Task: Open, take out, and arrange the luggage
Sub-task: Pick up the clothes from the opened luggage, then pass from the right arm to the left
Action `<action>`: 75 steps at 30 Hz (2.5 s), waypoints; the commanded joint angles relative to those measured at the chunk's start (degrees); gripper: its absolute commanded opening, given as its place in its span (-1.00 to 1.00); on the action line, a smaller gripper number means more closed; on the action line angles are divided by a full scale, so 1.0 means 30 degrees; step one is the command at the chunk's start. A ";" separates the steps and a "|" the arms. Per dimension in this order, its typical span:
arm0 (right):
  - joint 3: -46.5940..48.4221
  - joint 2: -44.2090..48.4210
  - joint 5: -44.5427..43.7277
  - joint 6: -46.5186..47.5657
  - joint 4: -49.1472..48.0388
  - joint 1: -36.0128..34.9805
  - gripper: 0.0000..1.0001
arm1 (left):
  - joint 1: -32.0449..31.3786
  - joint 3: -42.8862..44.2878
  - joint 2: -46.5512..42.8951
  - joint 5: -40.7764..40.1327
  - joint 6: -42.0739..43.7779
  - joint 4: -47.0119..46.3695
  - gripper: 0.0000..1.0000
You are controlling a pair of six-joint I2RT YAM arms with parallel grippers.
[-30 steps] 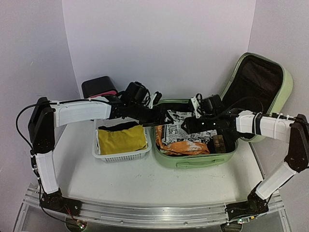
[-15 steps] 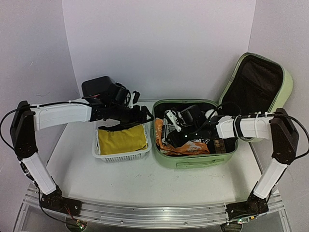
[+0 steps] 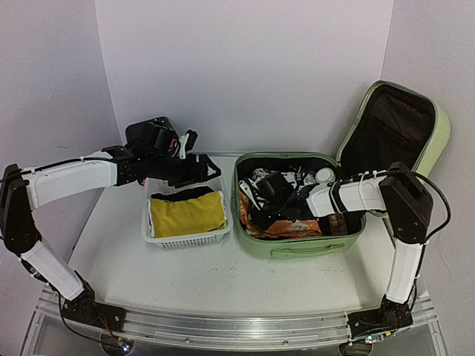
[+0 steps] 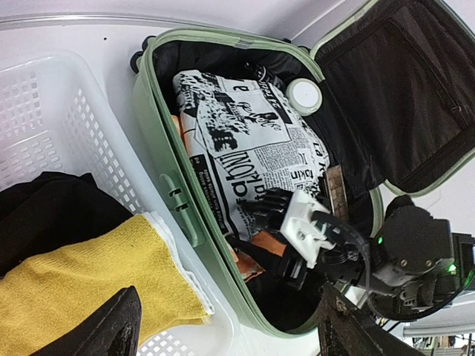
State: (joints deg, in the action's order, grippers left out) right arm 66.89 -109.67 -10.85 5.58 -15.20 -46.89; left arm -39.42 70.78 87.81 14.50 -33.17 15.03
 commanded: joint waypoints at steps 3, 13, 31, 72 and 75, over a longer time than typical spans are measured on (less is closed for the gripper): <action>-0.0007 0.0578 -0.2958 0.0143 -0.0876 -0.0615 -0.91 | 0.0066 0.0788 0.0305 0.1309 0.0628 -0.0649 0.66; -0.3390 0.7437 -0.1213 -0.2724 -0.3224 0.0100 -1.00 | -0.0893 0.4350 0.3523 0.2830 -0.0213 -0.0665 0.66; -0.4439 1.0155 0.2741 -0.3004 -0.3573 0.0134 -1.00 | -0.2150 0.7533 0.9328 0.3351 -1.0970 -0.3338 0.89; -0.4834 1.0862 0.5887 -0.2755 -0.3824 0.0129 -0.99 | -0.3114 0.7494 1.1385 0.1531 -1.6208 -0.7534 0.33; -0.5177 1.1141 0.6652 -0.2698 -0.3718 0.0124 -0.71 | -0.3182 0.7346 1.0976 0.0976 -1.5174 -0.7534 -0.57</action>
State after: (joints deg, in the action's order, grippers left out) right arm 51.42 -80.97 2.24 -2.52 -21.04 -45.60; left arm -48.16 90.13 121.62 19.35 -81.47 -5.93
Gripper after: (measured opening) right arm 0.048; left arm 0.502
